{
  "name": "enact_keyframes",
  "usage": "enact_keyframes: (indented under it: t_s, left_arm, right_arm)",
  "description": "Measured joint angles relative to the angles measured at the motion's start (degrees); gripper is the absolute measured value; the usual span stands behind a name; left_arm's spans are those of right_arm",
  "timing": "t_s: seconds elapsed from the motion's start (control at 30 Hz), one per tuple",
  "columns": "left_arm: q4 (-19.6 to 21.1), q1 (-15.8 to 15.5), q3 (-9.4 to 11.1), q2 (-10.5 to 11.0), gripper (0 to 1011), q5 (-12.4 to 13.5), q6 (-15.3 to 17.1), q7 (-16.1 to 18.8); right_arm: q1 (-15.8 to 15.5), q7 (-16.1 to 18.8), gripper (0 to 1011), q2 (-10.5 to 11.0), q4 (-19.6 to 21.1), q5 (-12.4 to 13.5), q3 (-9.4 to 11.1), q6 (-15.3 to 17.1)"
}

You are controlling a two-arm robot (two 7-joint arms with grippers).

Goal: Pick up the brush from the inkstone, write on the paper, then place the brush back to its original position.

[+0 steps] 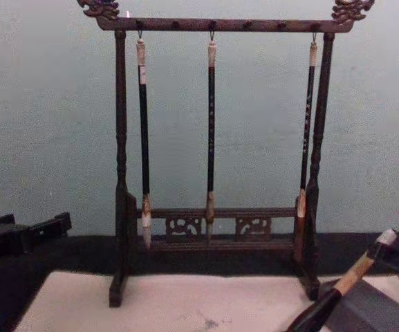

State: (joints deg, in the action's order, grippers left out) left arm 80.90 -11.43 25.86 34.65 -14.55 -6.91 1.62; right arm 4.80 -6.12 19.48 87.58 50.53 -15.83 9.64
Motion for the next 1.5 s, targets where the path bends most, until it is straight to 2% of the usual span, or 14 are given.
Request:
enact_keyframes:
  t_s: [0.17, 0.33, 0.77, 1.5]
  left_arm:
    - [0.0, 0.0, 0.0, 0.0, 1002, 0.0, 0.0, 0.0]
    - [0.0, 0.0, 0.0, 0.0, 1002, 0.0, 0.0, 0.0]
    - [0.0, 0.0, 0.0, 0.0, 1002, 0.0, 0.0, 0.0]
    - [0.0, 0.0, 0.0, 0.0, 1002, 0.0, 0.0, 0.0]
  right_arm:
    - [-2.5, 0.4, 1001, 1.6, 4.0, -3.1, 0.0, -1.3]
    - [-4.9, 1.7, 1001, 2.7, 7.5, -4.7, 0.4, -1.8]
    - [-8.4, 3.8, 1001, 3.0, 11.9, -7.4, 1.5, -2.4]
    - [-8.2, 3.7, 1001, 2.9, 11.7, -7.3, 1.4, -2.4]
